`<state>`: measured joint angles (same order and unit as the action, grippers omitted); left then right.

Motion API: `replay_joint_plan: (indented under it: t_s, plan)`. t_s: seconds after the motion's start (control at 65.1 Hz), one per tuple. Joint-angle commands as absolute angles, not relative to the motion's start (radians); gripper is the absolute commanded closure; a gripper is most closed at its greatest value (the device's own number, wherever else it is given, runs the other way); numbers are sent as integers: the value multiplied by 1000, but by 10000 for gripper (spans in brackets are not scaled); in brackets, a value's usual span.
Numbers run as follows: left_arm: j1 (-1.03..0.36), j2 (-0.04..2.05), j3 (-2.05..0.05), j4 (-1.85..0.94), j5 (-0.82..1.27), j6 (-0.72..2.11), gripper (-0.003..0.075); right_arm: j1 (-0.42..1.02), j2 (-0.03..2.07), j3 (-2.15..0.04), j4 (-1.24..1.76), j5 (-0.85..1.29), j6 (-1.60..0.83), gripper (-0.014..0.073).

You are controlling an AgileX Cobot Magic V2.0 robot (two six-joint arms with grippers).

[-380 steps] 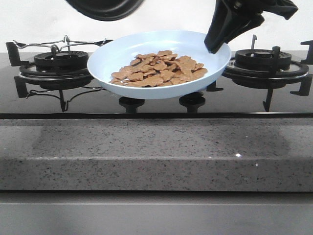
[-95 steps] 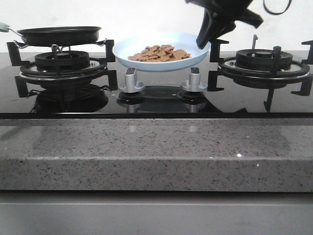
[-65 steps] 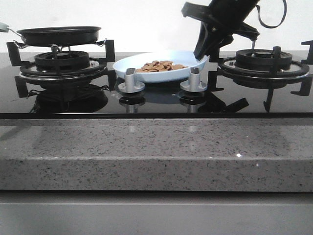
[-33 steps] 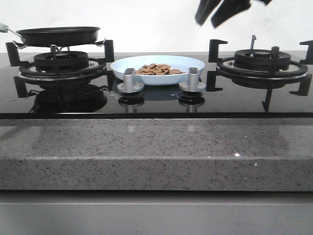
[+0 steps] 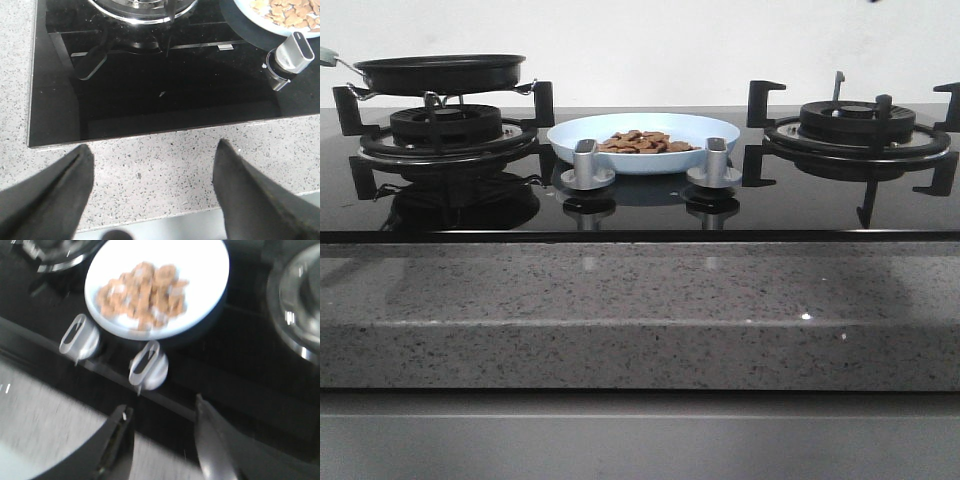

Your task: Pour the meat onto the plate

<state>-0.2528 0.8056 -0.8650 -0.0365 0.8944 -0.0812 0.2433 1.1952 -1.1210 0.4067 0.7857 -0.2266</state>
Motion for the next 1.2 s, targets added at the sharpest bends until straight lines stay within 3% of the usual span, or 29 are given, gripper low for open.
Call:
replay_joint_plan:
  t_s: [0.0, 0.399, 0.507, 0.706, 0.799, 1.182]
  plan:
    - [-260, 798, -890, -43, 830, -91, 230, 240, 1078, -1068, 418, 728, -240, 266]
    - [-260, 798, -890, -48, 834, -91, 240, 240, 748, -778, 419, 731, -239, 281]
    - [-260, 798, -890, -48, 836, -91, 342, 240, 711, -755, 419, 742, -239, 388]
    - [-260, 798, -890, -56, 836, -91, 631, 240, 699, -752, 420, 760, -239, 638]
    - [-260, 798, -890, -56, 833, -86, 733, 240, 699, -752, 420, 756, -239, 660]
    - [-260, 798, -890, -82, 809, -54, 741, 240, 699, -752, 420, 756, -239, 664]
